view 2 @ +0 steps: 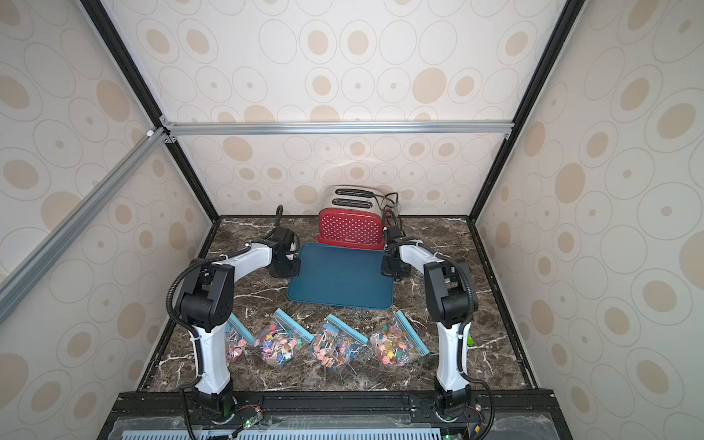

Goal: Pour candies out of the ziploc bag
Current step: Move the tray to the center of the board.

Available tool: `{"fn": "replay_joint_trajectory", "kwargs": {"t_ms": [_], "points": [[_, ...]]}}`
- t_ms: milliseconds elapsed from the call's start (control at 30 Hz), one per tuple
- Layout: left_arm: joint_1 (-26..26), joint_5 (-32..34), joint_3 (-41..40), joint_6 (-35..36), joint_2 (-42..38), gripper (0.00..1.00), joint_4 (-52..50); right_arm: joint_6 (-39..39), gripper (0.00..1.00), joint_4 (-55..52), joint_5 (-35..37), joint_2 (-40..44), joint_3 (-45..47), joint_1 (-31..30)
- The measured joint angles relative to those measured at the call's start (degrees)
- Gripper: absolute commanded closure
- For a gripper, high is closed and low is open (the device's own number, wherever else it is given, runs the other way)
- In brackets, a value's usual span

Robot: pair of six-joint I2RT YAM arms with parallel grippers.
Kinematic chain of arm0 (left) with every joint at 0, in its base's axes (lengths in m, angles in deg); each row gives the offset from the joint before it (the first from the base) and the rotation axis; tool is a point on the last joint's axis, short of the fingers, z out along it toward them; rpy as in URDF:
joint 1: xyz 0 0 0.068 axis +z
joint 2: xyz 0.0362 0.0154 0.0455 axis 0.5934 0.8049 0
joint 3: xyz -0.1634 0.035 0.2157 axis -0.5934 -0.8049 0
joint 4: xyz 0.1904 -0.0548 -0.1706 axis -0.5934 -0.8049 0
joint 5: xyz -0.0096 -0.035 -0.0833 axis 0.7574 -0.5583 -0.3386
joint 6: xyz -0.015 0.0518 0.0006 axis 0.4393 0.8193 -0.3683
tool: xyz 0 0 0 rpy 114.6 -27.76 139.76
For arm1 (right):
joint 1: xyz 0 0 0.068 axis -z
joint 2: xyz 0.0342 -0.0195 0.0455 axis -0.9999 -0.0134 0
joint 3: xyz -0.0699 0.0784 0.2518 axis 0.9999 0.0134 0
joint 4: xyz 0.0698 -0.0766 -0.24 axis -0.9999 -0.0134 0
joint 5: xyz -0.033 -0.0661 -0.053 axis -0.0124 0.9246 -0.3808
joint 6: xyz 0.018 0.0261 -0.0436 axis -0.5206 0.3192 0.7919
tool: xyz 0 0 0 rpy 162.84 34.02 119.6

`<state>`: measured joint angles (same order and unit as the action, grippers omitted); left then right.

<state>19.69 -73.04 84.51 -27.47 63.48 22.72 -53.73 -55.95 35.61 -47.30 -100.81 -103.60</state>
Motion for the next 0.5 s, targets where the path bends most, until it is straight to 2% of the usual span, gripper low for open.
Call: {"fn": "replay_joint_trajectory", "kwargs": {"t_ms": [400,467,500], "points": [[-0.46,-1.77,-4.04,-0.98,-2.14,1.0,4.09,2.84,1.0,-0.59,0.2,-0.31,-0.48,0.98],[-0.5,-1.92,-4.83,-1.01,-2.6,0.93,4.83,2.93,0.99,-0.42,0.28,-0.2,-0.28,1.01],[-0.52,-2.16,-5.18,-1.01,-2.82,0.88,5.05,3.02,0.95,-0.39,0.42,-0.17,-0.24,1.07]]}}
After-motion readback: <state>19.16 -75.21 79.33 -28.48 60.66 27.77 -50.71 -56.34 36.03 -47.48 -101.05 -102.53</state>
